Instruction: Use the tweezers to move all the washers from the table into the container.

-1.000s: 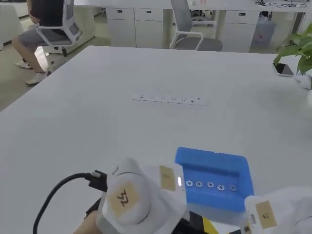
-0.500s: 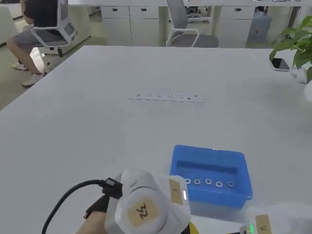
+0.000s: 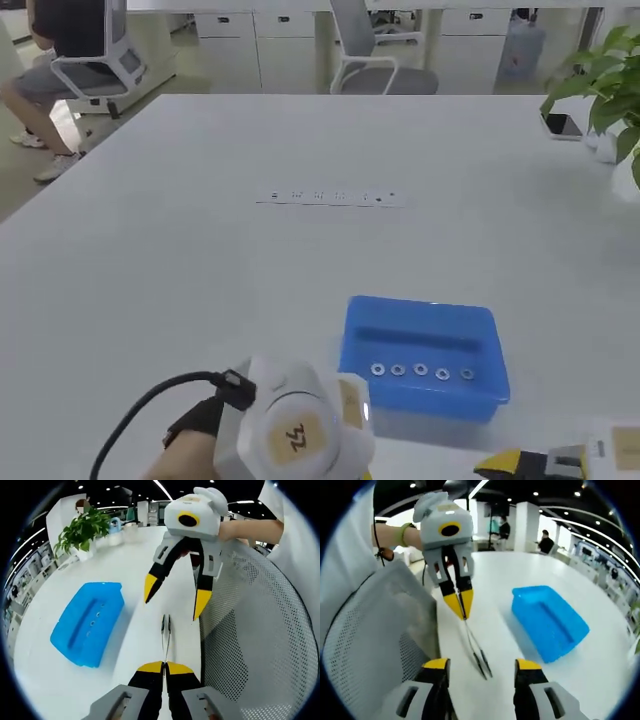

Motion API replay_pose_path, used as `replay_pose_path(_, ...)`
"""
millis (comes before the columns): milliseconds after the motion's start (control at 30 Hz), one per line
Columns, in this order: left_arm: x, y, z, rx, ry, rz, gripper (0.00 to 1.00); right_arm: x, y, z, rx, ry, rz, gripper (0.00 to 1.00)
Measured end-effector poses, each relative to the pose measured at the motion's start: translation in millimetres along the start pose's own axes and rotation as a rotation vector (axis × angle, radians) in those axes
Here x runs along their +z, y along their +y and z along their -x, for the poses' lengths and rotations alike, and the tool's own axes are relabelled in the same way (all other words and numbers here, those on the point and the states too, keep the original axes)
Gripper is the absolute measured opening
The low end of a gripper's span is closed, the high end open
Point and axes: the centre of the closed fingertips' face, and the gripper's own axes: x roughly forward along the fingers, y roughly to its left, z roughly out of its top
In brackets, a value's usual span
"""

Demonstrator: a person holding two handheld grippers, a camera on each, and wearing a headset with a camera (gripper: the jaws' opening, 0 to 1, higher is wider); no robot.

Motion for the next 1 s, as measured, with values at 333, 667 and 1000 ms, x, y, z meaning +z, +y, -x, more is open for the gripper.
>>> replay_pose_path(333,-13.6,4.3,-13.9,-0.026,0.095,-0.022,0.0,-6.5,-12.8,30.6,-0.097,-0.049,-0.084,0.65)
replay_pose_path(667,-12.7,1.3,-15.4,-0.035,0.122,-0.031,0.0,-4.1,-25.6,61.4,-0.179,-0.084,-0.052,0.67)
replay_pose_path(1000,-7.8,2.8,-6.7,0.046,0.049,0.078,0.15,-3.4,-41.4,94.2,-0.292,-0.254,-0.129,0.68)
